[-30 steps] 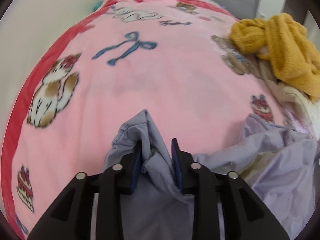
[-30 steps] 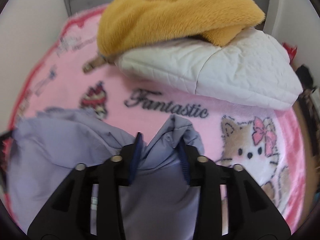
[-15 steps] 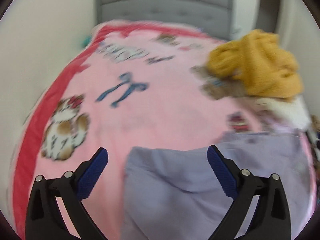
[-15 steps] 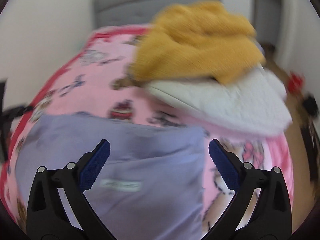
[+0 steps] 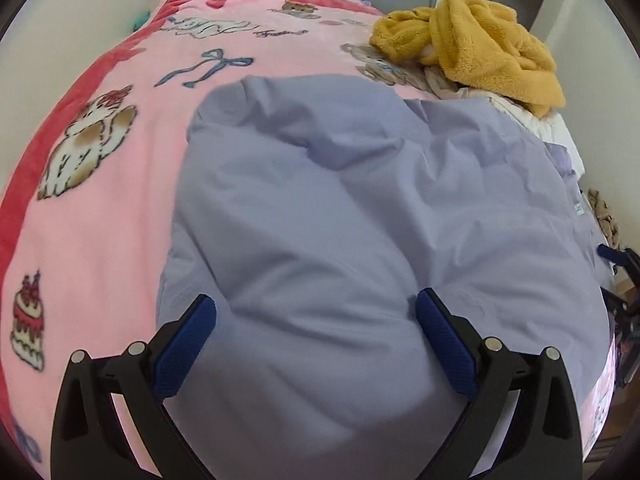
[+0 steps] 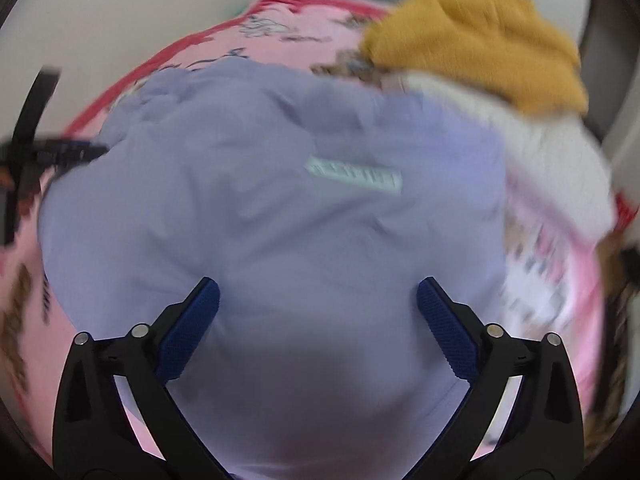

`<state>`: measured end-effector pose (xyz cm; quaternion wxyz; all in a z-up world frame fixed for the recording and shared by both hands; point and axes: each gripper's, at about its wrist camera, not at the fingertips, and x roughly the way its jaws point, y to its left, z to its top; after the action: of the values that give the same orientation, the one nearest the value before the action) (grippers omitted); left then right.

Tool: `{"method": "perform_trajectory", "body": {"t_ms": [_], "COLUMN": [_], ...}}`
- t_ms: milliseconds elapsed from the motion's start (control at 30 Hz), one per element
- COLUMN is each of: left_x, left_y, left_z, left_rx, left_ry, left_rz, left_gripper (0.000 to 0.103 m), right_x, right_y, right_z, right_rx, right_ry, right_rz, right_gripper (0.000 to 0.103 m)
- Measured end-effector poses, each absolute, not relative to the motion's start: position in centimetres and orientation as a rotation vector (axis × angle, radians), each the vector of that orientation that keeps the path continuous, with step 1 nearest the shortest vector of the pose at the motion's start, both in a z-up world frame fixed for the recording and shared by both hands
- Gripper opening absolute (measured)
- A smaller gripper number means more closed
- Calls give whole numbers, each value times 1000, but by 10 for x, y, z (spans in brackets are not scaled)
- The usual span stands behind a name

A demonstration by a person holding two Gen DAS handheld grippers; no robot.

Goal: Fold large clothes
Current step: 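Release the jacket and press the folded bundle flat with both tools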

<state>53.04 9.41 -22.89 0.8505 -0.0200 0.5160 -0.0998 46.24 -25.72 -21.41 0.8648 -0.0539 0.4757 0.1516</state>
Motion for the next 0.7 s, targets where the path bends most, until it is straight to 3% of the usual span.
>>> {"method": "perform_trajectory", "body": {"t_ms": [433,700], "left_x": [539,521], "left_y": [89,91], "left_z": [-261,-225], "left_rx": [-31,-25], "left_ry": [1084,1033], "left_rz": [-208,-150], "left_gripper": [99,98], "right_x": [471,454], "right_y": [-263,-259], "right_z": [-258,-215], "right_rx": [-55,-102], "right_ry": [1045,971], "right_rz": [289,258], "right_gripper": [95,95]}}
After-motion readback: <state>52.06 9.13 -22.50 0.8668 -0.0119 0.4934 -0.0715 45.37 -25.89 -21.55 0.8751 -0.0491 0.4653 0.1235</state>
